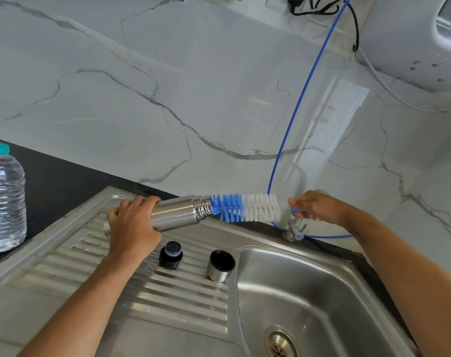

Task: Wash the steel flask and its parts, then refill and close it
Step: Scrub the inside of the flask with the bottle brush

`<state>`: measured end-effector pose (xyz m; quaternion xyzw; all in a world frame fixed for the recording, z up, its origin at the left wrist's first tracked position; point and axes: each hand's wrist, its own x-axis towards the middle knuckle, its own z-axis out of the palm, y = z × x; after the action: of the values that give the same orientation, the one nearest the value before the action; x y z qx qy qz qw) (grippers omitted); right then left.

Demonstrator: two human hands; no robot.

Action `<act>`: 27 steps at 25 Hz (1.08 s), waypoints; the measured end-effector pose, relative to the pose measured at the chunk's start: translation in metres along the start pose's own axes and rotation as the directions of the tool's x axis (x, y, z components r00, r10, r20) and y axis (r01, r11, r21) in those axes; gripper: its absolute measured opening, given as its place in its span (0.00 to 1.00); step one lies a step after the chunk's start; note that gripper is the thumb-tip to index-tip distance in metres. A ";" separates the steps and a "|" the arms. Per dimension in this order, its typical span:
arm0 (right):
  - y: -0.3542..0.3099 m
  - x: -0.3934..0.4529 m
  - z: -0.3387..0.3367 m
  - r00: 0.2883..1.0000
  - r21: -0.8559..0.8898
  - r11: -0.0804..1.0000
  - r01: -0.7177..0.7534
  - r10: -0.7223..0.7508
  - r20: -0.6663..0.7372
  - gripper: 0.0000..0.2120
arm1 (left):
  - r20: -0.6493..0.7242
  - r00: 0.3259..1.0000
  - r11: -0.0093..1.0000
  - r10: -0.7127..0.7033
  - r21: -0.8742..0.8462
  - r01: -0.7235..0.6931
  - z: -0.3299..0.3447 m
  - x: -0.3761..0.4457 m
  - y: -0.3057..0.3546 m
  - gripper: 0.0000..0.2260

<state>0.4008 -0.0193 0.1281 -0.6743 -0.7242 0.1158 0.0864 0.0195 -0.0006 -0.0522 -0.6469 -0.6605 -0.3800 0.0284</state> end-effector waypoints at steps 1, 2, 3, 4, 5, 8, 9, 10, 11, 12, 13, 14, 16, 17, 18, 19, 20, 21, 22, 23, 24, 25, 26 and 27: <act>0.000 -0.001 0.001 0.998 0.084 0.996 -0.036 0.031 0.053 0.25 | 0.001 1.000 1.000 -0.001 0.004 0.001 0.000 0.000 -0.001 0.33; 0.002 -0.001 0.003 0.996 0.109 0.994 -0.030 0.020 0.091 0.26 | 0.004 1.000 1.000 -0.006 0.009 0.006 0.000 0.000 -0.001 0.33; 0.003 -0.002 0.006 0.995 0.100 0.995 -0.004 -0.006 0.097 0.25 | 0.005 1.000 1.000 -0.013 0.011 0.012 0.001 0.001 -0.002 0.33; 0.006 -0.002 0.009 0.995 0.073 0.996 0.050 -0.056 0.084 0.22 | 0.003 1.000 1.000 -0.020 0.012 0.020 0.001 0.001 -0.003 0.32; 0.010 -0.001 0.011 0.994 0.043 0.994 0.100 -0.102 0.047 0.16 | 0.000 1.000 1.000 -0.025 0.014 0.025 0.001 0.001 -0.003 0.32; 0.019 0.002 0.009 0.979 -0.061 0.981 0.186 -0.190 -0.069 0.05 | 0.011 1.000 1.000 -0.011 0.021 0.011 0.002 -0.002 0.002 0.33; 0.020 0.002 0.007 0.978 -0.083 0.977 0.194 -0.199 -0.060 0.05 | 0.015 1.000 1.000 -0.004 0.023 0.003 0.002 -0.002 0.003 0.33; 0.018 0.001 0.006 0.980 -0.077 0.978 0.196 -0.198 -0.029 0.08 | 0.017 1.000 1.000 -0.001 0.028 0.001 0.003 -0.003 0.003 0.33; 0.017 0.000 0.004 0.985 -0.036 0.984 0.175 -0.174 0.010 0.12 | 0.016 1.000 0.999 -0.005 0.034 0.005 0.002 -0.003 0.001 0.33; 0.017 -0.003 0.002 0.990 0.038 0.990 0.132 -0.134 0.053 0.17 | 0.011 1.000 0.999 -0.018 0.033 0.018 0.001 -0.002 -0.001 0.33; 0.017 -0.007 0.001 0.993 0.118 0.990 0.070 -0.081 0.090 0.21 | 0.002 0.999 0.999 -0.042 0.022 0.042 0.000 -0.001 -0.004 0.33; 0.022 -0.010 0.000 0.992 0.186 0.982 0.020 -0.042 0.118 0.24 | -0.007 0.997 0.997 -0.073 0.005 0.073 -0.001 0.000 -0.007 0.33; 0.029 -0.013 0.002 0.992 0.273 0.961 -0.040 0.005 0.128 0.28 | -0.010 0.992 0.992 -0.122 -0.024 0.122 -0.003 0.001 -0.008 0.32; 0.032 -0.014 0.006 0.993 0.280 0.959 -0.045 0.011 0.121 0.29 | -0.004 0.991 0.991 -0.130 -0.039 0.130 -0.004 0.001 -0.007 0.32; 0.034 -0.014 0.010 0.994 0.280 0.959 -0.036 0.006 0.109 0.29 | 0.002 0.992 0.990 -0.130 -0.057 0.129 -0.004 0.001 -0.004 0.32; 0.033 -0.013 0.017 0.995 0.288 0.957 -0.025 -0.004 0.098 0.28 | 0.007 0.992 0.989 -0.129 -0.075 0.129 -0.004 0.001 -0.003 0.32; 0.034 -0.010 0.025 0.996 0.298 0.955 -0.014 -0.013 0.089 0.26 | 0.011 0.991 0.987 -0.131 -0.090 0.132 -0.005 0.001 -0.002 0.32; 0.035 -0.008 0.033 0.997 0.312 0.950 -0.010 -0.015 0.077 0.24 | 0.010 0.991 0.986 -0.134 -0.103 0.134 -0.005 0.001 -0.001 0.32; 0.036 -0.005 0.041 0.998 0.319 0.947 -0.018 -0.003 0.064 0.23 | 0.005 0.990 0.984 -0.138 -0.116 0.138 -0.006 0.001 -0.001 0.33; 0.037 -0.001 0.048 0.999 0.320 0.947 -0.030 0.015 0.049 0.22 | -0.005 0.990 0.982 -0.143 -0.128 0.141 -0.007 0.001 0.000 0.33; 0.038 0.003 0.055 0.999 0.308 0.951 -0.035 0.026 0.034 0.20 | -0.015 0.989 0.979 -0.147 -0.142 0.144 -0.009 0.001 0.001 0.33; 0.036 0.010 0.063 0.999 0.286 0.958 -0.031 0.026 0.022 0.18 | -0.022 0.988 0.977 -0.153 -0.157 0.148 -0.010 0.002 0.001 0.33; 0.033 0.016 0.071 1.000 0.253 0.967 -0.018 0.015 0.013 0.16 | -0.024 0.987 0.972 -0.161 -0.178 0.154 -0.012 0.003 0.002 0.33; 0.028 0.023 0.080 1.000 0.217 0.976 0.002 -0.004 0.008 0.14 | -0.024 0.985 0.965 -0.173 -0.205 0.165 -0.014 0.003 0.003 0.32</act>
<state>0.4034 0.0015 0.0423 -0.6594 -0.7085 0.1968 0.1565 0.0147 -0.0059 -0.0388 -0.5799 -0.6705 -0.4594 -0.0563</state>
